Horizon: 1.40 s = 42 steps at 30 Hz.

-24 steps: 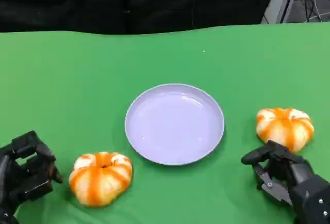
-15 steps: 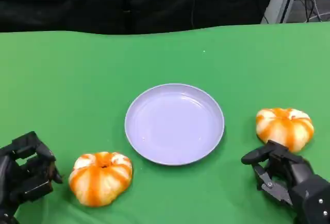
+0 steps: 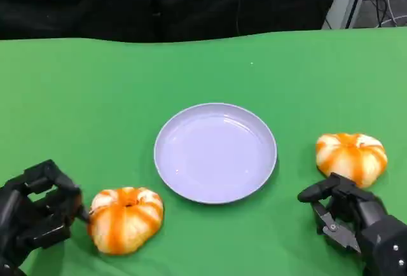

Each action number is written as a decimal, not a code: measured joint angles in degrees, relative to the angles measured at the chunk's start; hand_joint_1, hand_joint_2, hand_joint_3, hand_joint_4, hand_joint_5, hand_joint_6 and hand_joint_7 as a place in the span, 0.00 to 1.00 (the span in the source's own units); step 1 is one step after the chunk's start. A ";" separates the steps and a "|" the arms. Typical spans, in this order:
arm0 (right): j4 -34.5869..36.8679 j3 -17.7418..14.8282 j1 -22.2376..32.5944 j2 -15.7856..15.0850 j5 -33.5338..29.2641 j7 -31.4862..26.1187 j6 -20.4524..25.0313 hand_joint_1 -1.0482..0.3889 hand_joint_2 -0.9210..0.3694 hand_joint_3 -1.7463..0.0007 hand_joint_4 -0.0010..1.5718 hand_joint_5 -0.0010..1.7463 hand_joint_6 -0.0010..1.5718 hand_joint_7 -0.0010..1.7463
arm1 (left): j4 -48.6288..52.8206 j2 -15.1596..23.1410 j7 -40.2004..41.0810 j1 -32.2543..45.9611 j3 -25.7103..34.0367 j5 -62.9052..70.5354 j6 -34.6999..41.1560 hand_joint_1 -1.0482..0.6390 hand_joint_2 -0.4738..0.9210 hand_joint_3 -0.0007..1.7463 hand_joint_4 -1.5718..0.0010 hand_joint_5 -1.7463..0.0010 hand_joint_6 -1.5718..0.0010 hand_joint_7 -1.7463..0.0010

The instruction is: Grasp the bread from the table and place it into the plate.

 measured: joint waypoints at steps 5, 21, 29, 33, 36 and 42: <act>-0.06 0.05 -0.01 0.00 -0.10 -0.11 0.05 0.52 0.00 0.77 0.42 1.00 0.49 0.63 | -3.58 -1.17 -3.18 1.54 -0.02 -2.70 3.19 0.60 0.87 0.32 0.53 0.71 0.42 0.93; -0.07 0.01 -0.01 0.00 -0.07 -0.12 0.13 0.52 0.00 0.76 0.43 1.00 0.50 0.63 | -7.36 -1.26 -9.33 4.01 -1.18 1.40 -9.11 0.08 1.00 0.10 0.58 0.99 0.61 0.99; -0.03 0.11 -0.09 0.02 -0.22 -0.31 0.27 0.51 0.00 0.77 0.43 1.00 0.50 0.62 | -7.61 1.86 5.68 4.86 -5.08 20.02 -23.19 0.05 1.00 0.10 0.57 0.99 0.60 0.99; -0.11 0.12 -0.09 0.09 -0.19 -0.28 0.30 0.52 0.00 0.77 0.43 1.00 0.50 0.63 | -8.10 3.75 12.60 5.99 -7.44 27.84 -25.07 0.02 1.00 0.14 0.59 1.00 0.61 1.00; -0.12 0.11 -0.09 0.10 -0.19 -0.29 0.29 0.52 0.00 0.77 0.43 1.00 0.50 0.63 | -10.13 5.61 19.42 7.26 -9.16 36.29 -25.05 0.01 1.00 0.17 0.60 1.00 0.61 1.00; -0.18 0.14 -0.08 0.11 -0.20 -0.50 0.41 0.52 0.00 0.77 0.43 1.00 0.49 0.64 | -14.45 9.13 29.09 8.05 -13.57 48.20 -21.55 0.01 1.00 0.26 0.65 1.00 0.65 1.00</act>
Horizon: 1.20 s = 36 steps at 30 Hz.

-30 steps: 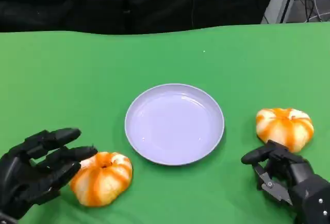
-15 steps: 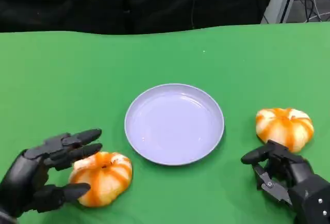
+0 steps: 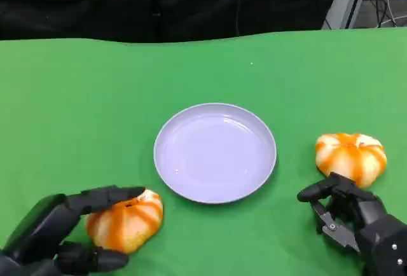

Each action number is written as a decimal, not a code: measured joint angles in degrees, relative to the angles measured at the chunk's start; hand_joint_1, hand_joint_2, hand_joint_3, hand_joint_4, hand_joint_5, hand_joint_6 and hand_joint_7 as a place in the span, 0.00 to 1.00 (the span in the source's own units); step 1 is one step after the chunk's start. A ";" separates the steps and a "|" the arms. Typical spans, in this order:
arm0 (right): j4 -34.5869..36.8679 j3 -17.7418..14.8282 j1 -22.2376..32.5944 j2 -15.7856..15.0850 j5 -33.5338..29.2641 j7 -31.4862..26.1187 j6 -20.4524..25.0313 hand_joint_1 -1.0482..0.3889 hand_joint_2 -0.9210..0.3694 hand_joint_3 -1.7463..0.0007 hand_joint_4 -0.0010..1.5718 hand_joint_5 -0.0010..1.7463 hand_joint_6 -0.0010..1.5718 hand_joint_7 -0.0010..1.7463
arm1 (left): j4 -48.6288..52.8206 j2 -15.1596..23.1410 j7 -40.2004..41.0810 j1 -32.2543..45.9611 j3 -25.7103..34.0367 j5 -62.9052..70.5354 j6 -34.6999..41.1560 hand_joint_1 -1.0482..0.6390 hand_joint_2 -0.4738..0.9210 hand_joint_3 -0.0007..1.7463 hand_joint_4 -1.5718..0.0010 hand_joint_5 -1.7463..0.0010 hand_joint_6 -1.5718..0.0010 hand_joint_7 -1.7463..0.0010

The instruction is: Grasp the bread from the table and place it into the plate.

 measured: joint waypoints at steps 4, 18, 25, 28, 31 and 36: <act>-0.09 0.01 0.02 0.06 0.01 0.00 0.08 0.52 0.00 0.77 0.44 1.00 0.50 0.64 | -2.61 2.37 1.80 -0.04 -3.83 4.45 5.09 0.01 1.00 0.31 0.67 1.00 0.66 1.00; -1.08 0.15 0.38 0.11 0.01 -0.17 0.97 0.52 0.00 0.77 0.43 1.00 0.50 0.64 | -11.41 7.30 1.36 -2.04 -14.45 9.54 21.55 0.03 1.00 0.28 0.70 0.99 0.67 1.00; -1.22 0.17 0.53 0.11 0.01 -0.20 0.96 0.52 0.00 0.77 0.43 1.00 0.49 0.64 | -13.01 8.12 1.38 -2.15 -16.52 9.25 24.51 0.07 1.00 0.23 0.69 0.99 0.66 1.00; -1.27 0.17 0.55 0.11 0.00 -0.21 0.97 0.52 0.00 0.77 0.43 1.00 0.49 0.64 | -13.71 8.45 1.21 -2.12 -17.06 8.74 25.52 0.18 1.00 0.14 0.69 0.99 0.65 1.00; -1.27 0.17 0.55 0.11 0.01 -0.19 0.97 0.52 0.00 0.77 0.42 1.00 0.49 0.64 | -13.79 8.79 1.06 -2.12 -17.44 7.70 25.75 0.38 0.99 0.07 0.68 1.00 0.65 1.00; -1.40 0.25 0.58 0.10 -0.28 -0.37 1.07 0.52 0.00 0.77 0.43 1.00 0.49 0.64 | -13.75 9.31 -0.10 -2.12 -17.77 4.84 26.30 0.56 1.00 0.07 0.68 1.00 0.65 1.00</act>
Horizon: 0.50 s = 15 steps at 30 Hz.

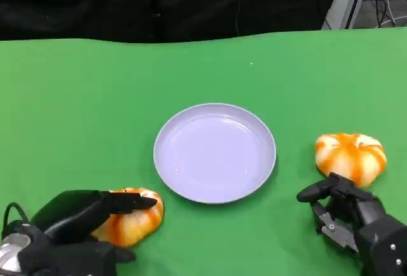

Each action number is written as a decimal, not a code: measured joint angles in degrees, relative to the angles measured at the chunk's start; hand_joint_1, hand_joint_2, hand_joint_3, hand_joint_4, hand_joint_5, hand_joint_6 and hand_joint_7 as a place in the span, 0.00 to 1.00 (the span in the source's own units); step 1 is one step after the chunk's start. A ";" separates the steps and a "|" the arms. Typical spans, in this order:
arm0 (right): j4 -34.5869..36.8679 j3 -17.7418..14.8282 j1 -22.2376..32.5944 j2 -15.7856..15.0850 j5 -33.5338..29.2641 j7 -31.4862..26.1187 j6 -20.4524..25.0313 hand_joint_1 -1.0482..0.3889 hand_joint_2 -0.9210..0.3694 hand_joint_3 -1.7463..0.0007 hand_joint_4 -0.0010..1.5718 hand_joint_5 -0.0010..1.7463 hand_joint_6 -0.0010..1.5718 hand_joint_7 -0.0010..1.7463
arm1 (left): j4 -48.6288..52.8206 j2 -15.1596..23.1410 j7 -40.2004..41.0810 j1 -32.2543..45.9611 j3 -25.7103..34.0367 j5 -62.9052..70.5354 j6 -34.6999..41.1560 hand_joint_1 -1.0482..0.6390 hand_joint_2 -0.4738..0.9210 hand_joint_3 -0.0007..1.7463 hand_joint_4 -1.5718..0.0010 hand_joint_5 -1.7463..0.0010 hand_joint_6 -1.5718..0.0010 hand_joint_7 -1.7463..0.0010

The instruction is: Grasp the bread from the table and place it into the plate.

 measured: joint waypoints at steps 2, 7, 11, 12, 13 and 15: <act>-0.09 0.07 0.02 0.00 -0.22 -0.15 0.03 0.51 0.00 0.77 0.43 1.00 0.49 0.64 | 0.06 0.29 -0.14 0.00 -0.15 -0.67 -0.02 0.58 1.00 0.09 0.68 1.00 0.64 0.99; -0.63 0.12 0.17 0.00 -0.15 -0.13 0.57 0.52 0.00 0.77 0.43 1.00 0.49 0.64 | 0.39 0.73 -0.12 0.00 -0.51 -1.77 -0.40 0.60 1.00 0.07 0.68 1.00 0.61 0.99; -0.64 0.12 0.18 0.00 -0.09 -0.03 0.57 0.52 0.00 0.77 0.42 1.00 0.49 0.64 | 0.43 0.76 -0.12 0.00 -0.66 -2.03 -0.25 0.61 1.00 0.06 0.68 1.00 0.59 0.99; -0.65 0.11 0.18 0.00 -0.06 -0.02 0.59 0.52 0.00 0.77 0.42 1.00 0.49 0.64 | 0.42 0.77 -0.12 0.00 -0.70 -2.07 -0.14 0.61 1.00 0.05 0.67 1.00 0.59 0.99; -0.68 0.10 0.18 0.00 0.04 0.04 0.61 0.52 0.00 0.77 0.42 1.00 0.49 0.64 | 0.37 0.78 -0.13 0.00 -0.73 -2.10 0.01 0.62 1.00 0.05 0.66 0.99 0.58 0.98; -0.68 0.05 0.18 0.00 0.22 0.14 0.61 0.51 0.00 0.77 0.42 1.00 0.49 0.64 | 0.27 0.78 -0.11 -0.01 -0.82 -2.06 0.18 0.62 1.00 0.05 0.65 0.99 0.57 0.98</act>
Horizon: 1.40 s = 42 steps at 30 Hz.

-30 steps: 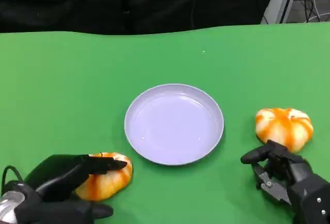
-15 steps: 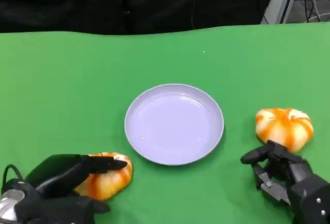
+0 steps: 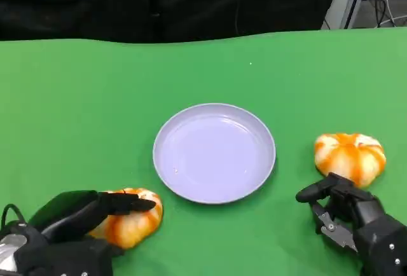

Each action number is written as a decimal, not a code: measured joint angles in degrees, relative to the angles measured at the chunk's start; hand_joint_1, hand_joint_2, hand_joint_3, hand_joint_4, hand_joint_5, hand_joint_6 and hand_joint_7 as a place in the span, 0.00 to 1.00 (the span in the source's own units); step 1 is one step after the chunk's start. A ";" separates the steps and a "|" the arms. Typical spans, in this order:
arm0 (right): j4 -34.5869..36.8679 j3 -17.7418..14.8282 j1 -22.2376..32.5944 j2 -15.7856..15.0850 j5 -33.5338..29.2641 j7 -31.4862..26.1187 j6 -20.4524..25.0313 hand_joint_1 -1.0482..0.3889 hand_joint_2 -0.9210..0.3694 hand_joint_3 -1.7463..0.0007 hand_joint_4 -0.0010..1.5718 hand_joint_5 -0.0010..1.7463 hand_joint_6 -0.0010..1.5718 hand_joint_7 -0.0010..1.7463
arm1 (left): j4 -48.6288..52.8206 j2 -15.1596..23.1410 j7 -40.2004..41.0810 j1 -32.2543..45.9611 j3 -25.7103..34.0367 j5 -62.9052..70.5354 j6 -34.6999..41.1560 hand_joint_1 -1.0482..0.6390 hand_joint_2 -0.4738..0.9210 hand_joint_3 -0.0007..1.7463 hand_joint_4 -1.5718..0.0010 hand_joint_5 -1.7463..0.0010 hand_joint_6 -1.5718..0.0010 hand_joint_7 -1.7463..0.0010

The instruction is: Grasp the bread from the table and place it into the plate.

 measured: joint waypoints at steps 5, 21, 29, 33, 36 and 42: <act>0.01 0.00 0.00 0.00 0.03 0.02 -0.01 0.52 0.00 0.77 0.42 1.00 0.49 0.64 | 0.49 -0.41 3.83 -0.02 -0.13 1.30 0.45 0.64 1.00 0.13 0.28 0.93 0.36 0.96; -0.06 0.03 0.05 0.01 0.08 0.05 0.03 0.52 0.00 0.77 0.43 1.00 0.49 0.64 | 9.41 -4.65 26.79 -1.69 -1.88 7.76 -2.71 0.57 0.98 0.11 0.38 0.25 0.09 0.96; -0.10 0.10 0.07 0.01 0.02 0.04 -0.15 0.52 0.00 0.77 0.43 1.00 0.49 0.63 | 14.30 -5.65 34.40 -2.34 -2.02 8.88 -6.49 0.56 0.86 0.28 0.52 0.00 0.44 0.34; -0.10 0.11 0.07 0.01 -0.09 -0.01 -0.15 0.52 0.00 0.77 0.43 1.00 0.49 0.63 | 14.29 -5.65 34.81 -2.34 -2.02 9.04 -6.16 0.55 0.86 0.30 0.52 0.00 0.49 0.24; -0.10 0.11 0.07 0.01 -0.08 -0.02 -0.20 0.52 0.00 0.76 0.43 1.00 0.49 0.63 | 13.29 -5.64 34.80 -2.08 -2.02 9.19 -5.14 0.55 0.86 0.31 0.52 0.00 0.49 0.23; -0.03 0.11 0.06 0.01 -0.07 -0.02 -0.35 0.52 0.00 0.77 0.43 1.00 0.49 0.63 | 9.44 -5.47 34.72 -0.10 -1.92 9.58 -2.94 0.55 0.85 0.34 0.50 0.00 0.48 0.25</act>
